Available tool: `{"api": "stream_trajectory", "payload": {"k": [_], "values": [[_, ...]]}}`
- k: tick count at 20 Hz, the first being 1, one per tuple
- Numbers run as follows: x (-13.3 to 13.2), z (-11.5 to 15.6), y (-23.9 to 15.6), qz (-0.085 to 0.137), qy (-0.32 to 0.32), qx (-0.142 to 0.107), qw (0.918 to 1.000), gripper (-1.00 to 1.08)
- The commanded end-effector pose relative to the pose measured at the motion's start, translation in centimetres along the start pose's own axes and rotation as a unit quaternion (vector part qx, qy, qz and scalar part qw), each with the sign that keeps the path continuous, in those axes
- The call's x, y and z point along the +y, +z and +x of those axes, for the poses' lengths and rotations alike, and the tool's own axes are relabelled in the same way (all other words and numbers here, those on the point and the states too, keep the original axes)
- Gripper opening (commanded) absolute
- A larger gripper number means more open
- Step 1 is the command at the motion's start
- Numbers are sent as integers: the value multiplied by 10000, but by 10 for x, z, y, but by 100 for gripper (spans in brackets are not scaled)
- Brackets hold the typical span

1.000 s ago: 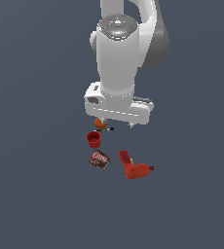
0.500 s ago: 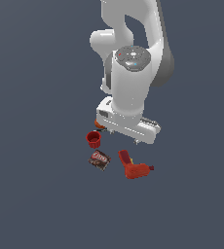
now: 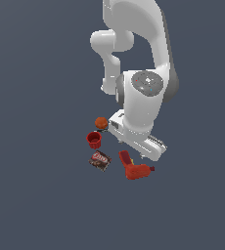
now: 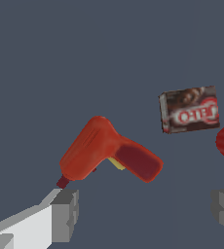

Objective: Pick up a designated object from a clutter of objects.

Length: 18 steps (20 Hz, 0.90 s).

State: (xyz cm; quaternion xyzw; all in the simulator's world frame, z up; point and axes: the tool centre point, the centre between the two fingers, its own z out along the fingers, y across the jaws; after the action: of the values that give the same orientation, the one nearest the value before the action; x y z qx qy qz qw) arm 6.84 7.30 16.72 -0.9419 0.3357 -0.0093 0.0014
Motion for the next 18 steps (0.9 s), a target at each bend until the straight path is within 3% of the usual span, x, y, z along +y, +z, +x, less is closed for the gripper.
{"api": "stream_trajectory", "payload": {"k": [1, 9, 18], "values": [[-8, -1, 12, 6, 281, 62, 9996, 108], [-33, -5, 48, 41, 1137, 278, 9931, 108], [-57, -13, 86, 130, 1996, 539, 9783, 108]]}}
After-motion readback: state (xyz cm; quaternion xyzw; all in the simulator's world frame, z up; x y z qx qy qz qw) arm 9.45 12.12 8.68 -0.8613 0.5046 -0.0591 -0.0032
